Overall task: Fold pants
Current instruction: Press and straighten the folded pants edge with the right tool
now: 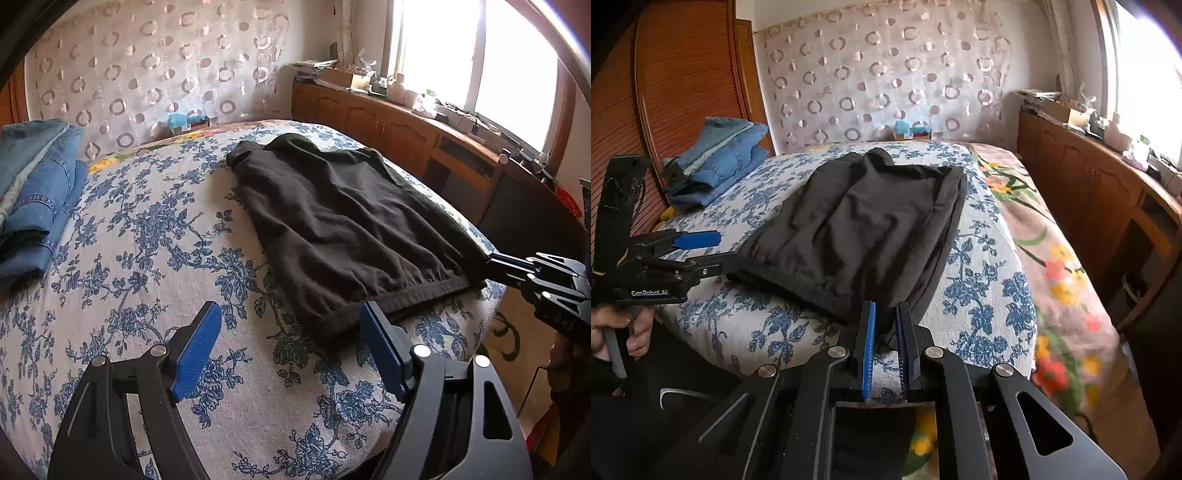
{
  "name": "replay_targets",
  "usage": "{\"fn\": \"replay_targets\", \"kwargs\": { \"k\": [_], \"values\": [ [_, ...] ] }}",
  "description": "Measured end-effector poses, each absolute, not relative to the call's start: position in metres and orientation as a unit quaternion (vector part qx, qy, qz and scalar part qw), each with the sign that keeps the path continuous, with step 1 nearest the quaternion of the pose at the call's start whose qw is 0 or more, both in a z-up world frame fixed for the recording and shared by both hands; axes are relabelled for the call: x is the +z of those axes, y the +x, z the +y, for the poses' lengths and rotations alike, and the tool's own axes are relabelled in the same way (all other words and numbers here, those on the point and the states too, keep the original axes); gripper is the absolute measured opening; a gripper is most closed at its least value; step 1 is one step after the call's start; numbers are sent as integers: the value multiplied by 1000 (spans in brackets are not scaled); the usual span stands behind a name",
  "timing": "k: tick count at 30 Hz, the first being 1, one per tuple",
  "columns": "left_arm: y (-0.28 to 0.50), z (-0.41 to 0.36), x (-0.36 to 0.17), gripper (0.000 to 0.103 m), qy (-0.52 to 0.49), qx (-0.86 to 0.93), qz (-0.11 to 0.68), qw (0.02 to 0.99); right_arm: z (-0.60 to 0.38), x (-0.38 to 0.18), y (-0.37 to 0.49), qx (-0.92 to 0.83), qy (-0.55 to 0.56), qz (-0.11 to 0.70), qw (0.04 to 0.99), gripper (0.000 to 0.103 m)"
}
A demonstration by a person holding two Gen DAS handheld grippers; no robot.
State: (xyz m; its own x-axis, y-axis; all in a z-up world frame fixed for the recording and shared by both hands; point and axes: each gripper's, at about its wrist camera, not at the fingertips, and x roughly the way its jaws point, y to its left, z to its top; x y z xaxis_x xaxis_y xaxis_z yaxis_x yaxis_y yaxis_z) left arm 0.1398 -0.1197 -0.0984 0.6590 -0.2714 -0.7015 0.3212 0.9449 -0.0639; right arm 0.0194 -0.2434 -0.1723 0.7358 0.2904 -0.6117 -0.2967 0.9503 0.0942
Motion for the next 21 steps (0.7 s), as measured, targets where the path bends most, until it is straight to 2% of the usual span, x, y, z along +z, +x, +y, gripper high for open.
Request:
{"fn": "replay_targets", "kwargs": {
  "k": [3,9,15,19,21],
  "values": [
    [139,-118,-97,78,27,-167,376,911,-241,-171,24,142,-15,320,937,35],
    [137,-119,-94,78,23,-179,371,911,-239,-186,44,132,-4,345,929,42],
    [142,-120,-93,70,11,-193,380,905,-243,-187,45,130,9,342,931,43],
    [145,-127,-94,57,13,-196,384,902,-246,-186,47,139,19,348,927,43],
    [146,-131,-96,56,17,-200,387,900,-244,-187,49,140,8,347,927,43]
  ]
}}
